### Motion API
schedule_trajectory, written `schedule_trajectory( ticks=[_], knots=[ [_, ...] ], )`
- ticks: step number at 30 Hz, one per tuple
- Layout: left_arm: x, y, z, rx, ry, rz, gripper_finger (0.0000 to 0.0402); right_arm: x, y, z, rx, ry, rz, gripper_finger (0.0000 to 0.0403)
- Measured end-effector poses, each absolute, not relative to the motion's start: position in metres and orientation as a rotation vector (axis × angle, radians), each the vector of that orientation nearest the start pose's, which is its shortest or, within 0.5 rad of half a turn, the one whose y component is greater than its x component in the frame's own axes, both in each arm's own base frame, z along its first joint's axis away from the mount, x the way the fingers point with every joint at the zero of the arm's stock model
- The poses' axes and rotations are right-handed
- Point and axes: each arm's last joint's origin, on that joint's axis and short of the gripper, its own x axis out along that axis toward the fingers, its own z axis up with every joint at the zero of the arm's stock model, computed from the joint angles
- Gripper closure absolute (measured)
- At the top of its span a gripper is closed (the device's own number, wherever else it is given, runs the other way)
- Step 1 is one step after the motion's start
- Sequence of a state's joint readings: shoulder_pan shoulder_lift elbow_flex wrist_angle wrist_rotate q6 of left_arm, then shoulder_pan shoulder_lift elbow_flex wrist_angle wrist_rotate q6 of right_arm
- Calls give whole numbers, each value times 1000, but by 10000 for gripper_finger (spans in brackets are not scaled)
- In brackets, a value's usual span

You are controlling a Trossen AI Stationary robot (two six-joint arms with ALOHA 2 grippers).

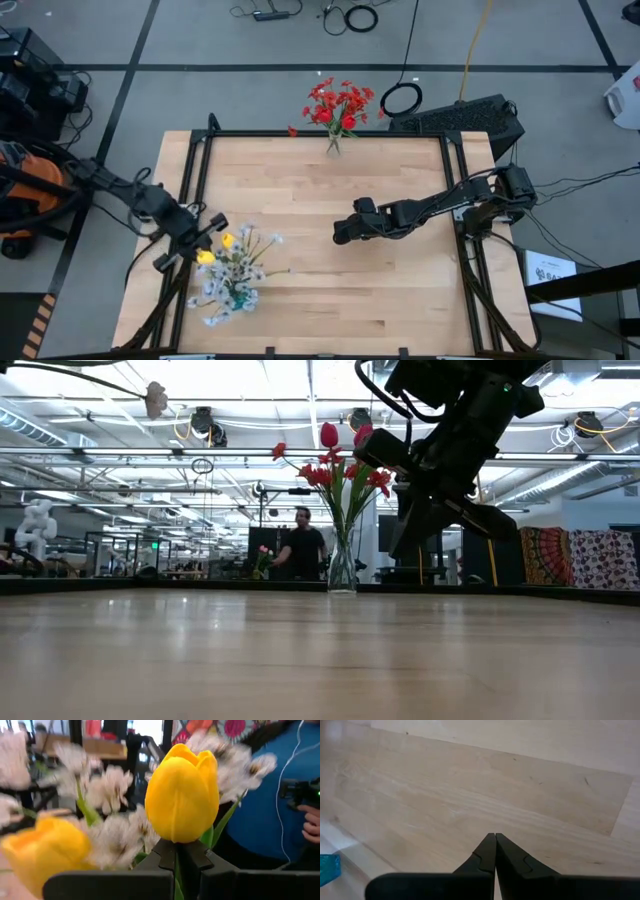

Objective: Sort flowers into vase by color
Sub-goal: Put the yellow flower into the blue vase

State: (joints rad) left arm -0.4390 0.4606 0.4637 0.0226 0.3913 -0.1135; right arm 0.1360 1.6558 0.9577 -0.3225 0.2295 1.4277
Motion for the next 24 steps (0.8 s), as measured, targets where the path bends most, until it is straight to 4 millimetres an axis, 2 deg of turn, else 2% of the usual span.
schedule_trajectory(
  ticks=[10,15,20,24],
  knots=[
    [118,-72,270,-113,166,-843,392,317,37,173,1116,741,-761,403],
    [117,-72,265,-221,278,-826,382,317,37,174,1117,740,-760,403],
    [118,-72,264,-286,311,-814,378,317,37,174,1122,737,-761,403],
    [119,-71,265,-255,271,-754,378,318,37,174,1124,735,-760,403]
  ],
)
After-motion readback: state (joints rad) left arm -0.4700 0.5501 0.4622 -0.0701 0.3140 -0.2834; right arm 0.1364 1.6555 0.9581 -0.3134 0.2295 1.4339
